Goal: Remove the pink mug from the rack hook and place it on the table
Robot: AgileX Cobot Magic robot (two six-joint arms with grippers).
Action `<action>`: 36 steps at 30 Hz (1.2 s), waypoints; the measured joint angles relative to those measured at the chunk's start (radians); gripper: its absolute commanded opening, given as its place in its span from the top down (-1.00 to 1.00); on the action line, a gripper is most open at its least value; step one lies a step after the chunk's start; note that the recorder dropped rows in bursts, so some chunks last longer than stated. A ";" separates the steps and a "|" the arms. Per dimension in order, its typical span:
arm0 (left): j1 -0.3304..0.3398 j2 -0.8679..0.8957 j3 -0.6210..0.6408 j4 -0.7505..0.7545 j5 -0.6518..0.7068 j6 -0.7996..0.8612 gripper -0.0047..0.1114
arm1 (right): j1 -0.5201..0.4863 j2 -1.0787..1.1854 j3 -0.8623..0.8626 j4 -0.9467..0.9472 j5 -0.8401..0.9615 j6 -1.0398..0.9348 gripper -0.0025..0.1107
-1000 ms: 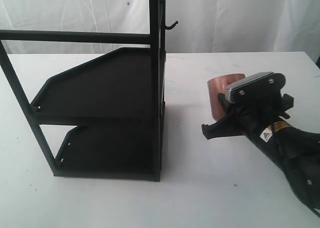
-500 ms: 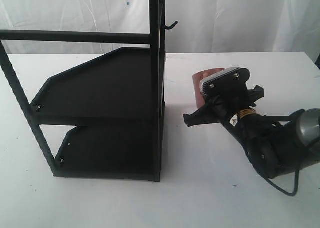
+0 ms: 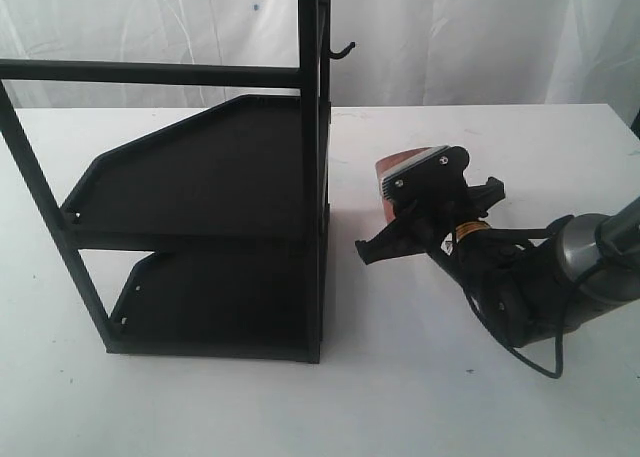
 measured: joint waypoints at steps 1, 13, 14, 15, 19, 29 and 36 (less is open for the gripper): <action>0.000 0.000 0.000 0.000 0.000 0.000 0.92 | 0.000 -0.004 0.005 0.000 0.008 -0.001 0.96; 0.000 0.000 0.000 0.000 0.000 0.000 0.92 | 0.000 -0.070 0.055 0.000 0.224 -0.001 0.96; 0.000 0.000 0.000 0.000 0.000 0.000 0.92 | 0.000 -0.077 0.055 0.000 0.238 -0.001 0.96; 0.000 0.000 0.000 0.000 0.000 0.000 0.92 | 0.000 -0.080 0.055 0.000 0.246 -0.001 0.96; 0.000 0.000 0.000 0.000 0.000 0.000 0.92 | 0.000 -0.086 0.057 0.000 0.258 -0.001 0.95; 0.000 0.000 0.000 0.000 0.000 0.002 0.92 | 0.000 -0.086 0.057 -0.024 0.274 -0.004 0.60; 0.000 0.000 0.000 0.000 0.000 0.002 0.92 | 0.000 -0.086 0.057 -0.028 0.306 -0.004 0.39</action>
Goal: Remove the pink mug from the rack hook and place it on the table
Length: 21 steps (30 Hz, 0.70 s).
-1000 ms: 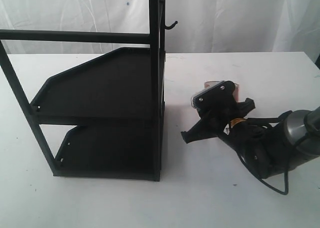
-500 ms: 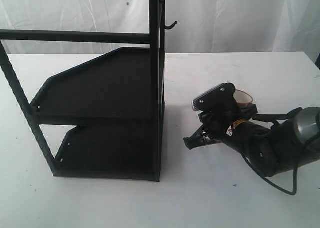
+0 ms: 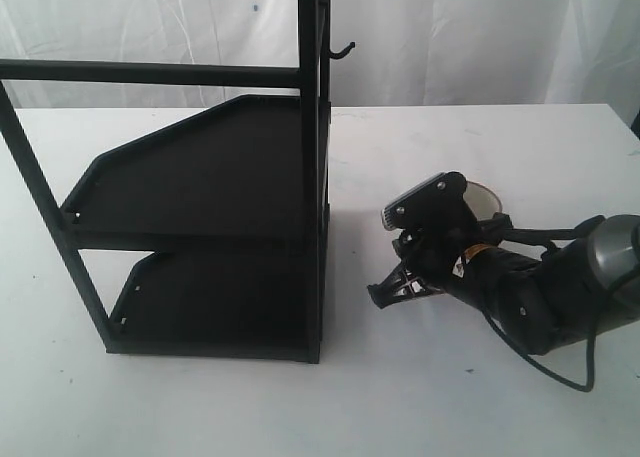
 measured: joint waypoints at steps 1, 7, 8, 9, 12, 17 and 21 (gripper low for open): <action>0.000 0.000 0.000 0.000 0.000 0.000 0.92 | 0.000 0.000 0.000 -0.005 0.009 0.000 0.34; 0.000 0.000 0.000 0.000 0.000 0.000 0.92 | 0.000 0.000 0.000 -0.034 0.053 0.000 0.24; 0.000 0.000 0.000 0.000 0.000 0.000 0.92 | 0.000 -0.002 0.000 -0.035 0.053 0.000 0.24; 0.000 0.000 0.000 0.000 0.000 0.000 0.92 | 0.000 -0.001 0.000 -0.035 0.055 0.000 0.24; 0.000 0.000 0.000 0.000 0.000 0.000 0.92 | 0.000 -0.011 0.000 -0.036 0.069 0.000 0.24; 0.000 0.000 0.000 0.000 0.000 0.000 0.92 | 0.000 -0.037 0.018 -0.036 0.071 0.000 0.24; 0.000 0.000 0.000 0.000 0.000 0.000 0.92 | 0.000 -0.052 0.052 -0.026 0.071 0.000 0.24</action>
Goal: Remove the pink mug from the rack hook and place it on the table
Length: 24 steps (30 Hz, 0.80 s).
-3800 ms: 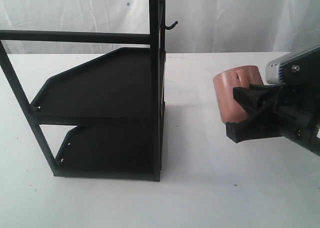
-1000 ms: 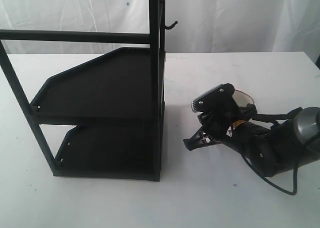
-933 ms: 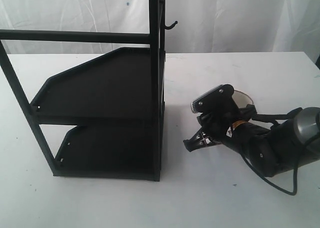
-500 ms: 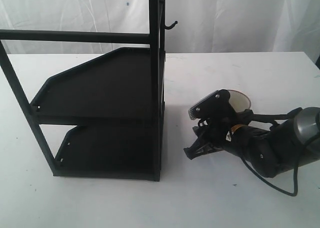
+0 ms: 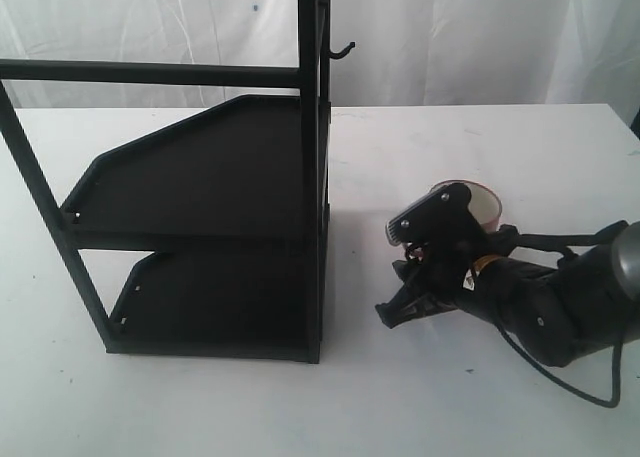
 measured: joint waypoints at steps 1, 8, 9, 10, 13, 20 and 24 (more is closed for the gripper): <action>0.000 0.000 0.000 0.000 0.000 0.000 0.92 | 0.000 -0.004 0.008 0.000 -0.004 0.000 0.24; 0.000 0.000 0.000 0.000 0.000 0.000 0.92 | 0.000 -0.048 0.062 0.004 -0.022 0.002 0.24; 0.000 0.000 0.000 0.000 0.000 0.000 0.92 | 0.000 -0.057 0.067 0.004 -0.022 0.002 0.24; 0.000 0.000 0.000 0.000 0.000 0.000 0.92 | 0.000 -0.066 0.073 0.004 -0.022 0.004 0.24; 0.000 0.000 0.000 0.000 0.000 0.000 0.92 | 0.000 -0.096 0.103 0.004 -0.020 0.021 0.24; 0.000 0.000 0.000 0.000 0.000 0.000 0.92 | 0.000 -0.236 0.205 0.004 -0.014 0.050 0.24; 0.000 0.000 0.000 0.000 0.001 0.000 0.92 | 0.000 -0.386 0.260 0.008 0.010 0.101 0.24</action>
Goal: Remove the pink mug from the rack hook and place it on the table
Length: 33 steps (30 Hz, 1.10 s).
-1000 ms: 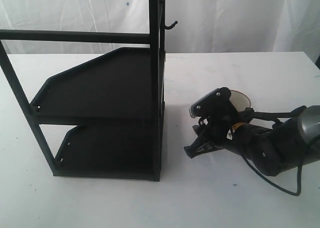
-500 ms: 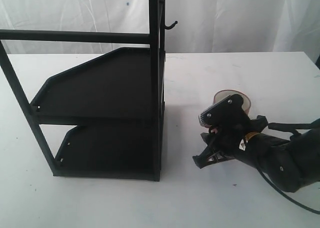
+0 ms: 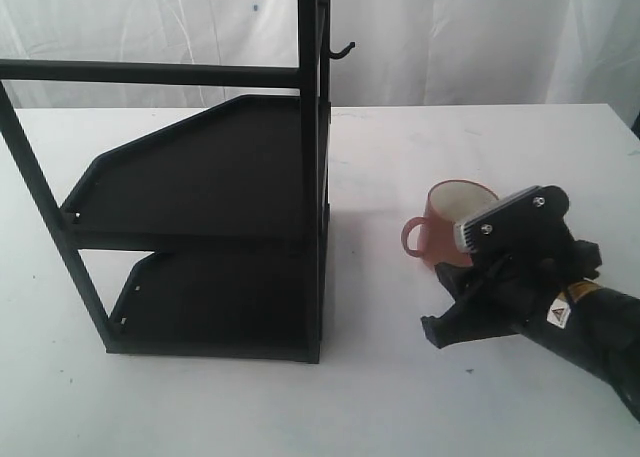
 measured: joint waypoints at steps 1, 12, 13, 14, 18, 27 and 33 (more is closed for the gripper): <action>0.000 0.000 0.000 0.000 0.000 0.000 0.92 | 0.000 -0.043 0.012 0.000 0.017 0.005 0.24; 0.000 0.000 0.000 0.000 0.000 0.000 0.92 | 0.000 -0.651 0.028 0.073 0.280 0.013 0.96; 0.000 0.000 0.000 0.000 0.000 0.000 0.92 | 0.000 -0.688 0.028 0.085 0.300 0.013 0.96; 0.000 0.000 0.000 0.000 0.000 0.000 0.92 | 0.000 -0.753 0.028 0.105 0.339 0.014 0.96; 0.000 0.000 0.000 0.000 0.000 0.000 0.92 | 0.000 -0.908 0.028 0.158 0.443 0.015 0.96; 0.000 0.000 0.000 0.000 0.000 0.000 0.92 | 0.000 -1.110 0.028 0.169 0.558 0.015 0.96; 0.000 0.000 0.000 0.000 0.000 0.000 0.92 | 0.000 -1.170 0.028 0.169 0.566 0.015 0.96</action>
